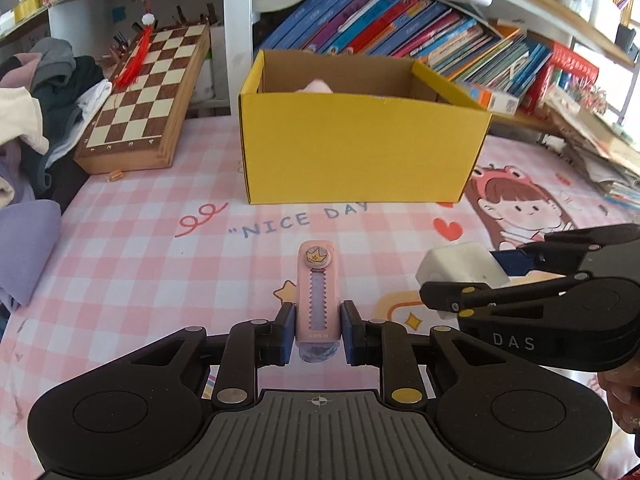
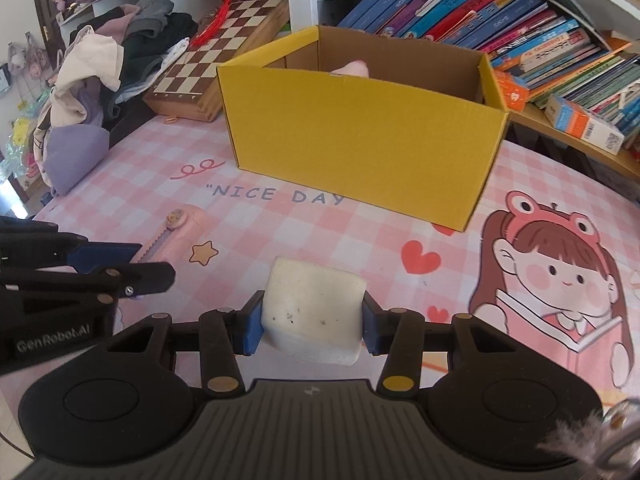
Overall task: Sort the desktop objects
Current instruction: 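Lift the knife and white block with both tools toward the yellow box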
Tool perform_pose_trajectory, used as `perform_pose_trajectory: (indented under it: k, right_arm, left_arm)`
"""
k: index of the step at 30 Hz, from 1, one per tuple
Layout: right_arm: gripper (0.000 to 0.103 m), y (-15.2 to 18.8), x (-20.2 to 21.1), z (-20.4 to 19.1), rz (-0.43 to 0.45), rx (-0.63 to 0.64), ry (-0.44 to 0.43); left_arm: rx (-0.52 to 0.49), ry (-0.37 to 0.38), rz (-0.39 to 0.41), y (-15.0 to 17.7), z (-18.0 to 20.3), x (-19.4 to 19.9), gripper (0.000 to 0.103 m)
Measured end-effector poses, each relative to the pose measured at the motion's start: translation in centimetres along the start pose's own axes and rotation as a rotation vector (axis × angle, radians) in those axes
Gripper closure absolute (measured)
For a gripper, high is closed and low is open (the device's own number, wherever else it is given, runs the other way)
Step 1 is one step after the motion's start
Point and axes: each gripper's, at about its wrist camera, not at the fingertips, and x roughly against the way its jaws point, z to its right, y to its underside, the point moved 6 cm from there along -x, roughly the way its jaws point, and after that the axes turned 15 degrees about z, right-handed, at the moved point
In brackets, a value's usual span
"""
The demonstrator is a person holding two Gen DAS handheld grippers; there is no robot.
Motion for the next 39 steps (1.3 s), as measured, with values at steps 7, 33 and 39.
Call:
perform_pose_trajectory:
  k: [7, 33, 39]
  right_arm:
    - [0.058, 0.8, 2.4, 0.1, -0.01, -0.019, 0.045]
    - [0.058, 3.9, 8.7, -1.0, -0.045, -0.094, 0.191]
    - [0.058, 3.8, 9.5, -0.3, -0.035, -0.112, 0.216]
  left_arm:
    - [0.011, 0.023, 0.024, 0.0, -0.2, 2.0, 0.081]
    - [-0.137, 0.158, 0.054, 0.7, 2.4, 6.7, 0.08]
    - [-0.156, 0.173, 0.078, -0.1, 2.7, 7.0, 0.08]
